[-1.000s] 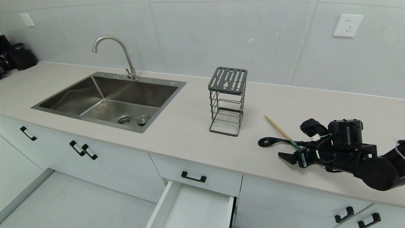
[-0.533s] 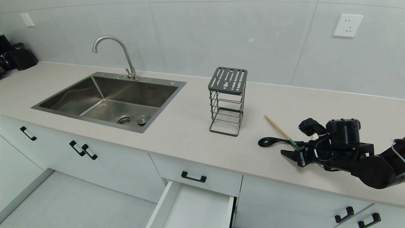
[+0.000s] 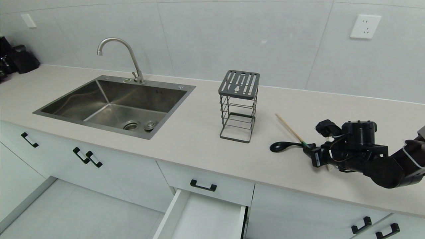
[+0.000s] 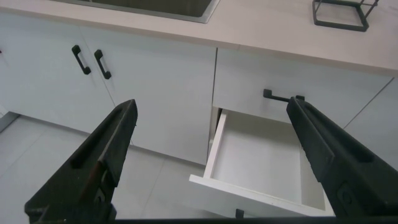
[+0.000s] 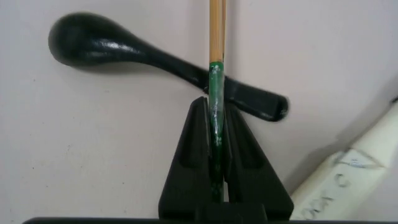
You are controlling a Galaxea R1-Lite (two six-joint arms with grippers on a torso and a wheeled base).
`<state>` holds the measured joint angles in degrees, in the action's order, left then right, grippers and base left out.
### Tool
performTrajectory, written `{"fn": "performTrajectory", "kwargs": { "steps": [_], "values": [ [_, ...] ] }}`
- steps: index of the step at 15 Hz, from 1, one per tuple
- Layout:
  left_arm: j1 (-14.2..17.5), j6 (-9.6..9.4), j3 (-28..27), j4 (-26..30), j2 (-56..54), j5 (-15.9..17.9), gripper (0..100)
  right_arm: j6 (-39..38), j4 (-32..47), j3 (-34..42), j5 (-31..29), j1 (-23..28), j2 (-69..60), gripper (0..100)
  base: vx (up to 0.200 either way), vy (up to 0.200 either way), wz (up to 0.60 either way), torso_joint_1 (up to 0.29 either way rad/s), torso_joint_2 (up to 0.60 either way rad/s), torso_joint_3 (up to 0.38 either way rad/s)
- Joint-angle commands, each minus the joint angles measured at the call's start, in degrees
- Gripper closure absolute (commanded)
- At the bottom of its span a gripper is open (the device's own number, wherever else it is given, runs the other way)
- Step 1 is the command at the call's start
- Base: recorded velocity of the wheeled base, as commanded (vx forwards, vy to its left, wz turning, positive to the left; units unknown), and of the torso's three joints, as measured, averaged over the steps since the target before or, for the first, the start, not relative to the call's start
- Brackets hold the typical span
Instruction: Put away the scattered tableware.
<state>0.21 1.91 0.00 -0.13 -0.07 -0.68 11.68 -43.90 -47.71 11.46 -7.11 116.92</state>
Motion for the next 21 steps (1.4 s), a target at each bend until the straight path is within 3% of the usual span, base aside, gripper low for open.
{"fn": "performTrajectory", "kwargs": {
  "steps": [1, 4, 10, 15, 21],
  "values": [
    [-0.03, 0.02, 0.0, -0.04, 0.07, -0.02, 0, 0.1, -0.49, 1.22, -0.03, -0.01, -3.98, 100, 0.0, 0.0, 0.0, 0.0, 0.0, 0.0],
    [0.06, 0.02, 0.0, -0.04, 0.07, -0.02, 0, 0.54, -4.62, 7.46, 0.05, -1.15, -14.0, 100, 0.0, 0.0, 0.0, 0.0, 0.0, 0.0],
    [0.06, 0.02, 0.0, -0.04, 0.07, -0.02, 0, 3.09, -4.97, 19.06, 2.69, -3.79, -34.3, 100, 0.0, 0.0, 0.0, 0.0, 0.0, 0.0],
    [-0.03, 0.02, 0.0, -0.04, 0.07, -0.02, 0, 3.17, -4.27, 19.85, 2.87, -15.13, -42.13, 100, 0.0, 0.0, 0.0, 0.0, 0.0, 0.0],
    [0.06, 0.02, 0.0, -0.04, 0.07, -0.02, 0, 6.51, 3.64, 18.97, 2.87, -21.72, -45.9, 100, 0.0, 0.0, 0.0, 0.0, 0.0, 0.0]
  ]
}}
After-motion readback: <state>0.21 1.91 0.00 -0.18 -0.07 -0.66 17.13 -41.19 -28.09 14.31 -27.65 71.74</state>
